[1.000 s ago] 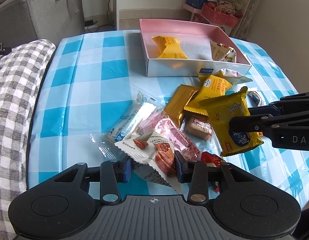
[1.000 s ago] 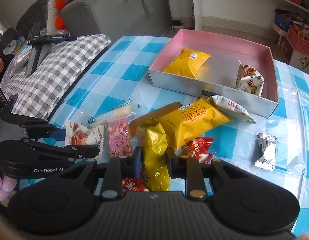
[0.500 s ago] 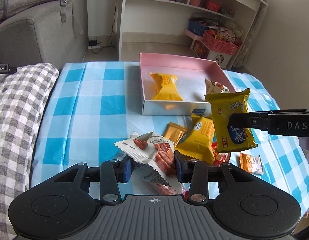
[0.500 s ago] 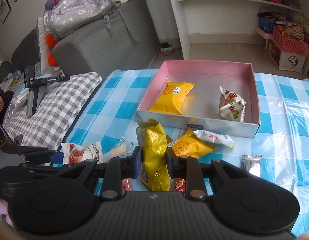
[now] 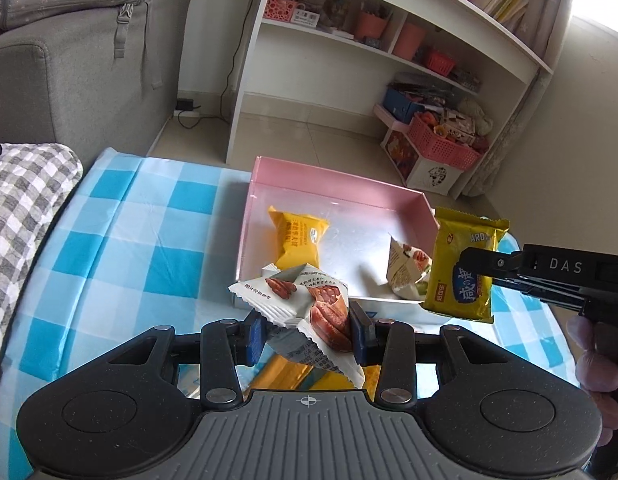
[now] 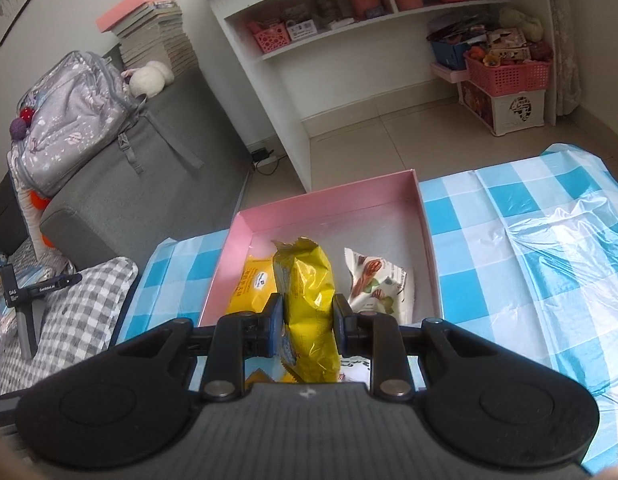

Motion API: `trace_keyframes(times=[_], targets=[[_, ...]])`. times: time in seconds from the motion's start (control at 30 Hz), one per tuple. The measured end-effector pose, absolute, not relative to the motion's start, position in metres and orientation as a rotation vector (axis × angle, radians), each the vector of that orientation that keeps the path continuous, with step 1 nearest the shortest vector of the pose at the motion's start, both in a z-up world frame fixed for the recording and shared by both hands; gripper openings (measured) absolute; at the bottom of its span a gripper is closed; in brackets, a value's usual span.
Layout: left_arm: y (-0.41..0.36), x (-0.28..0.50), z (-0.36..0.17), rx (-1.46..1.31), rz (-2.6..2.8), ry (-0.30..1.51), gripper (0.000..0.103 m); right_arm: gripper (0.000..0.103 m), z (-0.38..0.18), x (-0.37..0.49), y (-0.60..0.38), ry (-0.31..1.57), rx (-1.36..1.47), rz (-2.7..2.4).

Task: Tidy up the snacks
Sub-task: 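Carry both packets into the pink box and open both grippers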

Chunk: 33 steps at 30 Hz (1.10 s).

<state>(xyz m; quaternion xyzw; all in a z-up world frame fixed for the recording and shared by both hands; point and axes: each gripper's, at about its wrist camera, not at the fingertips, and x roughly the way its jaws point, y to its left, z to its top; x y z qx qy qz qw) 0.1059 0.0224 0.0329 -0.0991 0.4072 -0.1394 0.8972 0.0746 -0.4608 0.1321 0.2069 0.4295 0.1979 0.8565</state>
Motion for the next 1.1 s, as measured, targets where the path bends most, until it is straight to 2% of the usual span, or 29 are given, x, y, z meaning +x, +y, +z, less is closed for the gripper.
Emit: trace_keyframes(times=[0.33, 0.63, 1.1], targets=[[-0.022, 0.135, 0.016, -0.201, -0.334, 0.790, 0.038, 0.023, 0.112, 0.100, -0.470, 0.902, 0.518, 0.367], [-0.056, 0.165, -0.006, -0.060, -0.368, 0.793, 0.038, 0.023, 0.094, 0.128, -0.470, 0.907, 0.603, 0.359], [-0.063, 0.194, -0.042, -0.057, -0.326, 0.824, 0.038, 0.023, 0.069, 0.151, -0.475, 0.907, 0.694, 0.355]])
